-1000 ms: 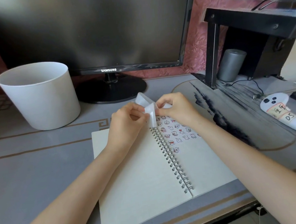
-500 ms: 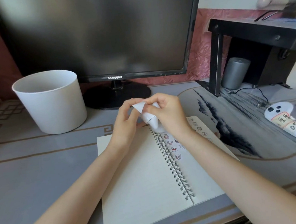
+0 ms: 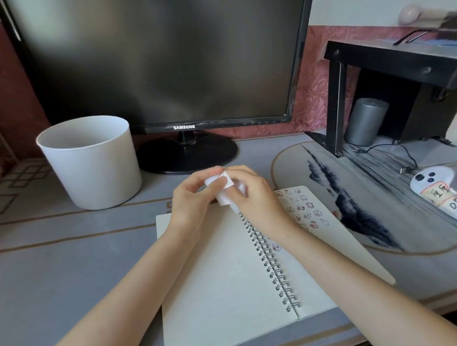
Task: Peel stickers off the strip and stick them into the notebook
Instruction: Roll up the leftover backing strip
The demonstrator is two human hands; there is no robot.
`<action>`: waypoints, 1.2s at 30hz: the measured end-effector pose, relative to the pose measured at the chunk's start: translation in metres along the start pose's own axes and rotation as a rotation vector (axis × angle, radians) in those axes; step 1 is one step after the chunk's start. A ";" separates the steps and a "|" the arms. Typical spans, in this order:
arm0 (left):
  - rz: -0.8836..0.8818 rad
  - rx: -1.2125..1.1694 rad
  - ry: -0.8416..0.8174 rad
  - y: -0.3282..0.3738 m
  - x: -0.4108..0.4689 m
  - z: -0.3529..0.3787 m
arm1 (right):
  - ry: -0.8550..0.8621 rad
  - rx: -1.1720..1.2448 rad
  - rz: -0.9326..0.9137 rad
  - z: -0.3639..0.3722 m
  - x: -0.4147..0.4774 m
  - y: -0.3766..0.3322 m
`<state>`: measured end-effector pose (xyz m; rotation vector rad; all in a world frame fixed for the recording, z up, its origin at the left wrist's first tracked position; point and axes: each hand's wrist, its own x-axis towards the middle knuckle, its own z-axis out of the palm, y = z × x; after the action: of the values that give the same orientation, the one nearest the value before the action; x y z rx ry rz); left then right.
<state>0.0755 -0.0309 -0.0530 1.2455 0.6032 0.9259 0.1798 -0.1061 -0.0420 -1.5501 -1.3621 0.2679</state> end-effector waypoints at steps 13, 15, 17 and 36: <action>0.222 0.458 0.047 -0.006 0.007 -0.010 | -0.349 -0.233 0.114 -0.048 0.000 0.011; 0.220 0.532 0.078 -0.009 0.008 -0.009 | -0.305 -0.145 0.140 -0.042 0.001 0.013; 0.204 0.590 0.109 -0.009 0.008 -0.007 | -0.244 -0.096 0.128 -0.035 0.004 0.014; 0.159 0.393 -0.023 -0.001 0.001 -0.003 | 0.065 0.231 0.212 -0.014 0.013 0.008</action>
<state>0.0736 -0.0280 -0.0542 1.6731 0.6965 0.9507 0.1993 -0.1019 -0.0360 -1.4944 -1.0763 0.4838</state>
